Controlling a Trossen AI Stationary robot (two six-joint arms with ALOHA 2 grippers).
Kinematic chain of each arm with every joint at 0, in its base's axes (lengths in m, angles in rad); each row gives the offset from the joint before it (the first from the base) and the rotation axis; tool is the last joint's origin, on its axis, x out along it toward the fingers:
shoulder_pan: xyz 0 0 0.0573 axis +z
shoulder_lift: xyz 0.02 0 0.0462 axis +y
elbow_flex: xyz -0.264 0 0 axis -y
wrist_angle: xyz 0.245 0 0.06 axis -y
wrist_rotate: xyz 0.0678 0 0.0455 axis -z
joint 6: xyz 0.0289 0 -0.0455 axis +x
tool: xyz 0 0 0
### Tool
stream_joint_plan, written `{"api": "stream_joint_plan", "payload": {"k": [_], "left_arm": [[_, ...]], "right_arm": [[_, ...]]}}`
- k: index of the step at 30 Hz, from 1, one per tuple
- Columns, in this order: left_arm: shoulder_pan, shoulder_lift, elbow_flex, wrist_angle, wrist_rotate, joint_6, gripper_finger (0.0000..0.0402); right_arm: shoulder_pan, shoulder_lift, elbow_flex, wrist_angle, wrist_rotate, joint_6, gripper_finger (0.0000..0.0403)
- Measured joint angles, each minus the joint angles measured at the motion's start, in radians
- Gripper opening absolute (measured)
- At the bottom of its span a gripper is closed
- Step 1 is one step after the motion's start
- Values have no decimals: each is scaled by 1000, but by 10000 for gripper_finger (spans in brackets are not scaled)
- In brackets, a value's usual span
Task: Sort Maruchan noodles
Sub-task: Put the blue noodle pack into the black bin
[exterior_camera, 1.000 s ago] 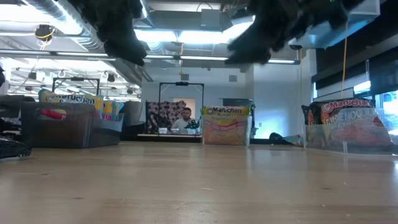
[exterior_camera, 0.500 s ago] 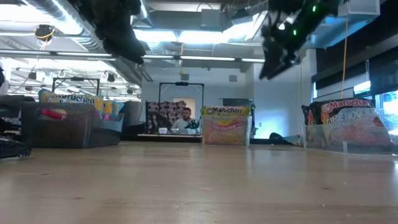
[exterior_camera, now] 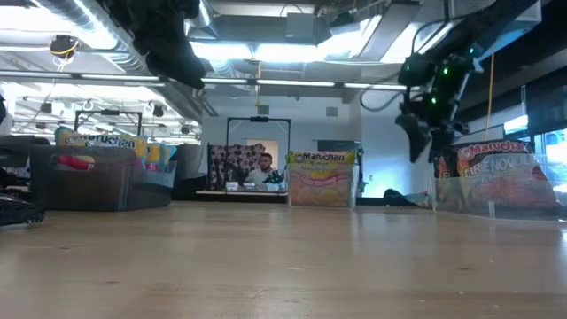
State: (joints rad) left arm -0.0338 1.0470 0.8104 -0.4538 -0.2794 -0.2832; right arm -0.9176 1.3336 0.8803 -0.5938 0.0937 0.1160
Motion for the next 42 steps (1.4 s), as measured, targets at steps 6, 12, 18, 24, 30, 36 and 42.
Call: {"api": "stream_joint_plan", "payload": {"k": [6, 12, 18, 24, 30, 36, 42], "left_arm": [[0, 0, 0, 0, 0, -2, 216], [0, 0, 0, 18, 0, -3, 216], [0, 0, 0, 31, -22, 3, 216], [0, 0, 0, 31, -50, 5, 216], [0, 0, 0, 31, -50, 5, 216], [0, 0, 0, 69, -47, -18, 216], [-2, 0, 0, 69, -45, -20, 216]], "right_arm": [[-58, 80, 0, -25, 28, 1, 212], [-81, 143, 0, -48, 26, -11, 126], [-78, 188, 0, -73, 32, -42, 50], [-78, 219, 0, -57, 158, -42, 4], [-78, 219, 14, -51, 189, -22, 6], [-78, 278, 55, -102, 233, -17, 3], [-77, 310, 76, -111, 160, -18, 3]]}}
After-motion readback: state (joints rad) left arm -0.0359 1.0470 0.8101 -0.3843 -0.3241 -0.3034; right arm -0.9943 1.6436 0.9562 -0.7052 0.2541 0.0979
